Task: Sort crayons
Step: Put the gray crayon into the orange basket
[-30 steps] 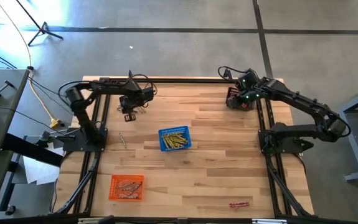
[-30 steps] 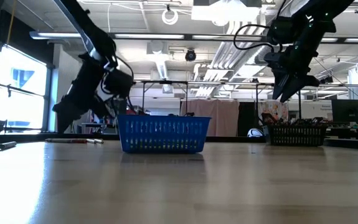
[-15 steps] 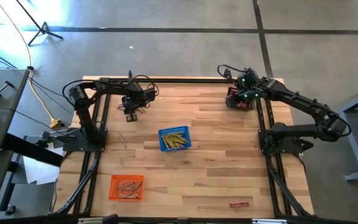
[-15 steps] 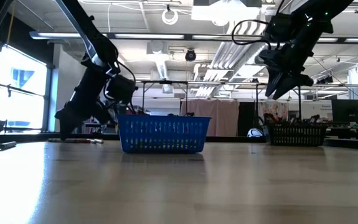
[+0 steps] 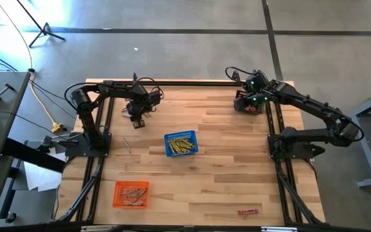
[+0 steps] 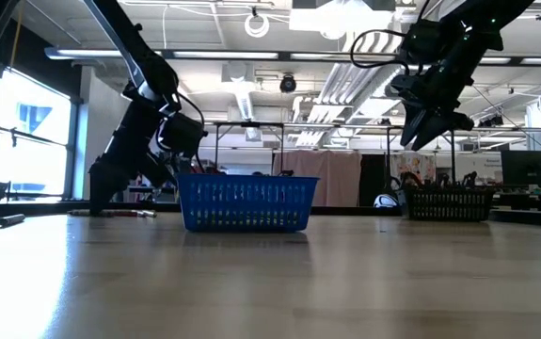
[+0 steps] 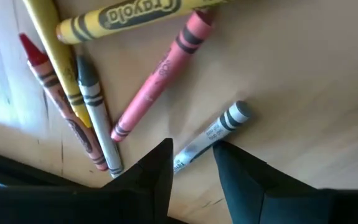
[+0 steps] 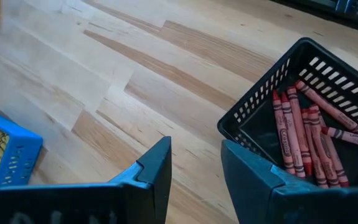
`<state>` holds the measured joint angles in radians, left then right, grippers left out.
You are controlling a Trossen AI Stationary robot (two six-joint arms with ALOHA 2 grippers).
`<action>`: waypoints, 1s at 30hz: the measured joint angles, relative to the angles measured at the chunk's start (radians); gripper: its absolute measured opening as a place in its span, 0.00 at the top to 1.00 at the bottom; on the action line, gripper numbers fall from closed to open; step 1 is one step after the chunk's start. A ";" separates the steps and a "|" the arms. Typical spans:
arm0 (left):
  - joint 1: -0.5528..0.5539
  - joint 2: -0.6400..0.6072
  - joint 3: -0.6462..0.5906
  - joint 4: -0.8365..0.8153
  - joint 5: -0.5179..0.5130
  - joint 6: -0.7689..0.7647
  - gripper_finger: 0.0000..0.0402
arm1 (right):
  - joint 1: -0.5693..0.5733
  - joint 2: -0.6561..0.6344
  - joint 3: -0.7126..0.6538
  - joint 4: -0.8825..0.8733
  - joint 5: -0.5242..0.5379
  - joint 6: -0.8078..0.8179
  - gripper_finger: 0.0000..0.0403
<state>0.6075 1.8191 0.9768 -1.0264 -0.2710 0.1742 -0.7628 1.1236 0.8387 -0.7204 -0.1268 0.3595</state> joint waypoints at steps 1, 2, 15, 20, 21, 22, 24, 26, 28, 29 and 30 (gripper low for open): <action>0.000 0.000 0.000 0.001 0.000 -0.017 0.71 | 0.000 0.000 0.000 0.000 0.000 0.000 0.69; 0.000 0.000 0.000 0.003 0.000 -0.035 0.71 | 0.000 0.000 0.000 0.000 0.000 0.000 0.69; -0.009 -0.002 0.001 -0.010 0.064 -0.166 0.97 | 0.000 0.000 0.000 0.001 0.000 0.009 0.69; -0.013 -0.030 0.001 -0.058 0.110 -0.178 0.99 | 0.000 0.000 0.000 0.038 -0.036 0.037 0.69; -0.015 -0.047 0.008 -0.070 0.117 -0.184 0.99 | 0.000 0.000 0.000 0.058 -0.056 0.037 0.69; -0.015 -0.070 0.017 -0.075 0.131 -0.191 0.99 | 0.002 0.000 0.000 0.082 -0.076 0.038 0.69; -0.014 -0.121 0.037 -0.071 0.151 -0.208 1.00 | 0.010 0.000 0.000 0.137 -0.114 0.053 0.69; -0.013 -0.181 0.059 -0.071 0.192 -0.239 1.00 | 0.022 0.000 0.000 0.194 -0.142 0.069 0.69; -0.017 -0.252 0.083 -0.065 0.245 -0.276 1.00 | 0.038 0.000 0.000 0.247 -0.163 0.087 0.69; -0.023 -0.288 0.095 -0.062 0.274 -0.298 1.00 | 0.048 0.000 0.000 0.269 -0.168 0.089 0.69; -0.028 -0.326 0.104 -0.058 0.304 -0.316 1.00 | 0.058 0.000 0.000 0.287 -0.171 0.089 0.69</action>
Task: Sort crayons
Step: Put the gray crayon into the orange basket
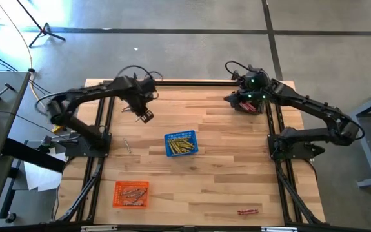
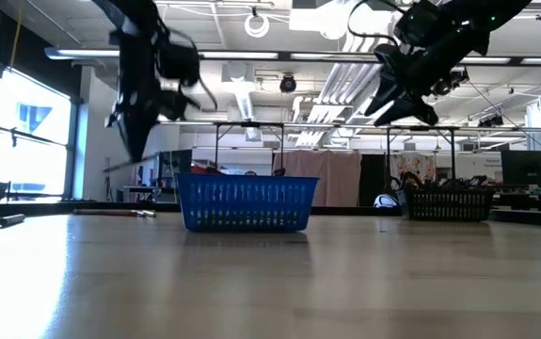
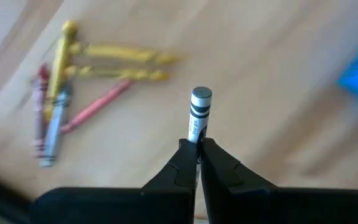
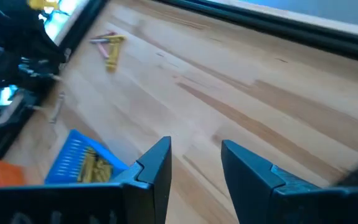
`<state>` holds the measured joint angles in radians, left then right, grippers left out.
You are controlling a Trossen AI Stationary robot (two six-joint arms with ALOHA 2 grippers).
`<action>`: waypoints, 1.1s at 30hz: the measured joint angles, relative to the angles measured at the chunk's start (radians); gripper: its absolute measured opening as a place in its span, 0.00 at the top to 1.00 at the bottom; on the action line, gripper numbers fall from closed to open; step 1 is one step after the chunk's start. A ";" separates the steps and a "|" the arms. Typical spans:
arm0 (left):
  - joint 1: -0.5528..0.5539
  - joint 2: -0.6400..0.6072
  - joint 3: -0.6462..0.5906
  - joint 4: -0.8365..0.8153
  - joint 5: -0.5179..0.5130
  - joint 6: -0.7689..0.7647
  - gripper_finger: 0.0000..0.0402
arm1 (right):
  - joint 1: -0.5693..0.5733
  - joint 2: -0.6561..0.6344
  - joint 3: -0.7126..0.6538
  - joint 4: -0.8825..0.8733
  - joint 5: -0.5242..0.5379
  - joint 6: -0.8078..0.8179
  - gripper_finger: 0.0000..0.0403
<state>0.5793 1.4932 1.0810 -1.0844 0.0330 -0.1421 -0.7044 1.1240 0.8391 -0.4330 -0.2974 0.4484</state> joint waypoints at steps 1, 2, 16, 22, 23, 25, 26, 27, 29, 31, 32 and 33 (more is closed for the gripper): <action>-0.008 -0.039 0.009 0.004 0.036 -0.018 1.00 | 0.011 0.000 0.000 0.013 0.000 0.000 0.69; -0.018 -0.078 0.016 0.013 0.080 -0.038 1.00 | 0.019 0.000 0.000 0.021 0.000 0.000 0.69; -0.561 -0.415 0.015 0.165 0.406 -0.307 1.00 | 0.090 0.001 0.000 0.034 0.061 -0.001 0.69; -0.914 -0.351 -0.005 0.242 0.336 -0.514 1.00 | 0.090 0.001 0.000 0.031 0.062 -0.016 0.69; -0.961 -0.332 -0.005 0.243 0.318 -0.558 1.00 | 0.090 0.001 0.000 0.029 0.062 -0.027 0.69; -1.048 -0.289 -0.005 0.244 0.289 -0.674 1.00 | 0.090 0.001 0.000 0.022 0.061 -0.042 0.69; -1.086 -0.265 -0.005 0.247 0.286 -0.727 1.00 | 0.090 0.001 0.000 0.016 0.061 -0.049 0.69; -1.119 -0.237 -0.005 0.251 0.286 -0.773 1.00 | 0.090 0.001 0.000 0.007 0.061 -0.058 0.69; -1.172 -0.184 -0.005 0.248 0.283 -0.829 1.00 | 0.090 0.001 0.000 -0.007 0.061 -0.062 0.69; -1.207 -0.136 -0.005 0.248 0.283 -0.868 1.00 | 0.090 0.001 0.000 -0.018 0.060 -0.064 0.69; -1.220 -0.113 -0.005 0.247 0.283 -0.881 1.00 | 0.090 0.001 0.000 -0.024 0.060 -0.064 0.69; -1.229 -0.090 -0.005 0.249 0.282 -0.891 1.00 | 0.090 0.001 0.000 -0.028 0.060 -0.064 0.69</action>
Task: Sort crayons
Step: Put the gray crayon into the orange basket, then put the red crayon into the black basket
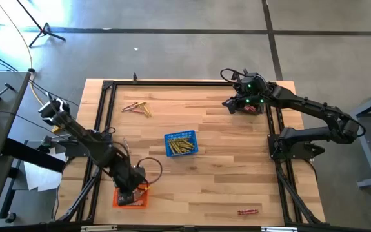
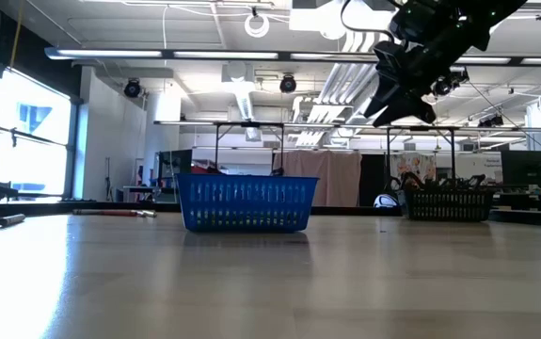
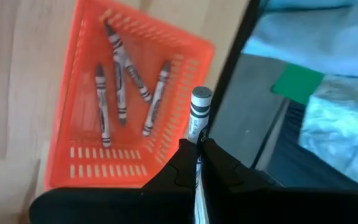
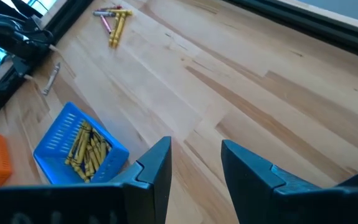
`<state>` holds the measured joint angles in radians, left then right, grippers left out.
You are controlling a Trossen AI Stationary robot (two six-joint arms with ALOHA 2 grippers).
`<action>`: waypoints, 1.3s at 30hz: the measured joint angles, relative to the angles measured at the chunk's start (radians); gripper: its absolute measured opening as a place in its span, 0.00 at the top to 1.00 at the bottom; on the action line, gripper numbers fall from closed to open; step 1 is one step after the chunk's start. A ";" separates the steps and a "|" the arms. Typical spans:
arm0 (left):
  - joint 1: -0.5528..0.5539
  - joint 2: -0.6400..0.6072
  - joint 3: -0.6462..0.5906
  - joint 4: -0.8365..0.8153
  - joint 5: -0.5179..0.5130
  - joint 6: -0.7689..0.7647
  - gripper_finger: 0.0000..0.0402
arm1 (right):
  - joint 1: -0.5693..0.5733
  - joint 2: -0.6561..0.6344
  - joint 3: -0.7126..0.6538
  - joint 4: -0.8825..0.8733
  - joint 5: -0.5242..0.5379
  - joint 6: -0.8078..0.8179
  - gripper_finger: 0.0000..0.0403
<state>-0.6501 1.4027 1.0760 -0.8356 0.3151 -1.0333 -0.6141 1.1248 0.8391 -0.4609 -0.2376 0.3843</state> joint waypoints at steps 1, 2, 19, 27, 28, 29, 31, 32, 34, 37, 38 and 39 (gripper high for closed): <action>-0.005 0.021 0.000 0.001 0.000 -0.014 0.99 | 0.000 0.000 0.000 -0.004 0.000 0.000 0.69; -0.008 0.040 0.000 0.001 -0.001 -0.034 0.99 | 0.000 0.000 0.000 -0.009 -0.001 0.000 0.69; 0.029 0.120 0.000 0.102 -0.139 -0.166 0.77 | 0.063 0.000 0.000 -0.014 -0.002 -0.099 0.69; 0.190 0.120 0.002 0.040 -0.525 0.126 0.74 | 0.067 0.000 0.000 0.005 -0.001 -0.105 0.69; 0.234 0.120 0.002 0.012 -0.564 0.160 0.74 | 0.065 0.000 0.000 0.012 -0.001 -0.105 0.69; 0.284 0.120 0.002 -0.016 -0.593 0.195 0.74 | 0.065 0.000 0.000 0.019 0.000 -0.105 0.69; 0.396 0.120 0.002 -0.066 -0.625 0.264 0.74 | 0.065 0.000 0.000 0.028 0.013 -0.105 0.69; 0.454 0.120 0.002 -0.087 -0.631 0.299 0.74 | 0.065 0.001 0.000 0.031 0.027 -0.106 0.69; 0.570 0.120 0.002 -0.119 -0.638 0.375 0.74 | 0.064 0.001 0.000 0.033 0.052 -0.106 0.69; 0.740 0.120 0.001 -0.138 -0.638 0.506 0.74 | 0.064 0.001 0.000 0.032 0.090 -0.106 0.69; 0.795 0.120 0.001 -0.138 -0.634 0.546 0.74 | 0.064 0.002 0.000 0.033 0.105 -0.105 0.69; 0.851 0.120 0.001 -0.137 -0.625 0.572 0.74 | 0.064 0.002 0.000 0.032 0.119 -0.106 0.69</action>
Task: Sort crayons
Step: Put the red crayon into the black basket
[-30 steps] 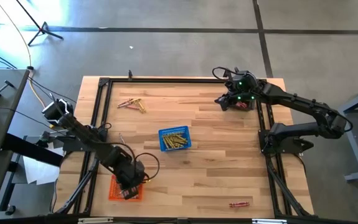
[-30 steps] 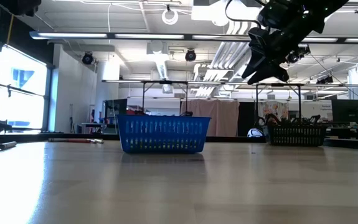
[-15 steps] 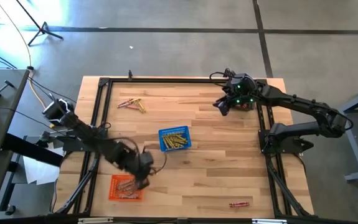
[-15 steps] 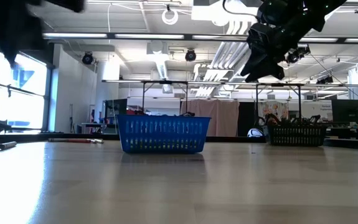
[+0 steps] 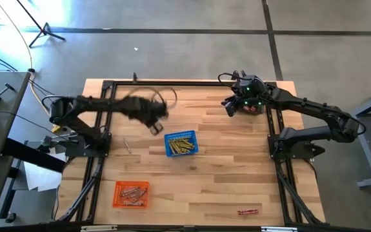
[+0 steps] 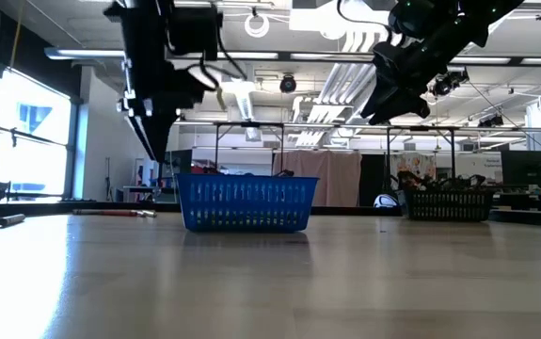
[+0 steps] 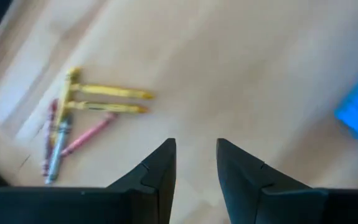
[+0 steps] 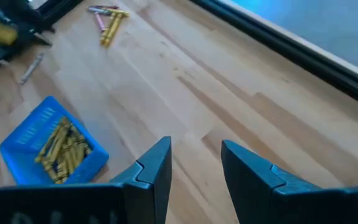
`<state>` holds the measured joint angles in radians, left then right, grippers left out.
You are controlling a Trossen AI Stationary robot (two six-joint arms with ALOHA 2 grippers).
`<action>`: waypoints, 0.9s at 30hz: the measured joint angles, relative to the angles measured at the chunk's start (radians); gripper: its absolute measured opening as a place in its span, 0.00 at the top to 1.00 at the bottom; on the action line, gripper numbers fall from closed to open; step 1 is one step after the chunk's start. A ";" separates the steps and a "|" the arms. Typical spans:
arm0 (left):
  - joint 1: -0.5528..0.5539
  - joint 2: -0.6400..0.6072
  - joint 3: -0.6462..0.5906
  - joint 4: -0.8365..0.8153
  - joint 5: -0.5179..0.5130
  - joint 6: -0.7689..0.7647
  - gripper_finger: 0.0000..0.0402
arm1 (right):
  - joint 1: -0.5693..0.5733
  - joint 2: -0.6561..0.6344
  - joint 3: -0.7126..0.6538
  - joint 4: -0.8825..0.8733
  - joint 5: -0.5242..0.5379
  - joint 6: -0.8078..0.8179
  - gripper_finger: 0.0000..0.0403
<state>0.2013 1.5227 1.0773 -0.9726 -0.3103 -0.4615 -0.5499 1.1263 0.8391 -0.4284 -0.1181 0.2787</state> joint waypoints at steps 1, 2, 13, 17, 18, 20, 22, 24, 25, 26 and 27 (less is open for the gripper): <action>0.053 0.000 0.000 0.000 0.015 0.011 0.74 | 0.000 0.000 0.000 0.000 0.014 0.000 0.69; 0.105 0.000 0.000 0.000 0.038 0.011 0.74 | 0.000 0.000 0.000 0.000 0.024 0.000 0.69; 0.403 0.060 0.000 0.002 0.222 0.508 0.74 | 0.000 0.000 0.000 0.000 0.175 0.001 0.69; 0.408 0.101 0.000 0.000 0.197 0.762 0.74 | 0.000 0.000 0.000 0.000 0.178 0.041 0.69; 0.408 0.113 0.000 -0.002 0.182 0.795 0.74 | 0.000 0.000 0.000 0.000 0.179 0.055 0.69; 0.408 0.146 0.000 -0.013 0.137 0.842 0.74 | 0.000 0.000 0.000 0.000 0.179 0.061 0.69; 0.409 0.178 0.000 -0.029 0.090 0.873 0.74 | 0.000 0.000 0.000 0.000 0.179 0.058 0.69; 0.414 0.214 0.000 -0.054 0.062 0.883 0.74 | 0.000 0.000 0.000 0.000 0.179 0.057 0.69; 0.416 0.232 0.000 -0.066 0.060 0.883 0.74 | 0.000 0.000 0.000 0.000 0.179 0.055 0.69; 0.420 0.250 0.000 -0.074 0.058 0.883 0.74 | 0.000 0.000 0.000 0.000 0.179 0.051 0.69; 0.424 0.266 0.000 -0.081 0.059 0.883 0.74 | 0.000 0.000 0.000 0.000 0.179 0.037 0.69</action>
<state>0.6250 1.7891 1.0770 -1.0540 -0.2512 0.4217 -0.5499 1.1263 0.8387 -0.4282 0.0605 0.3161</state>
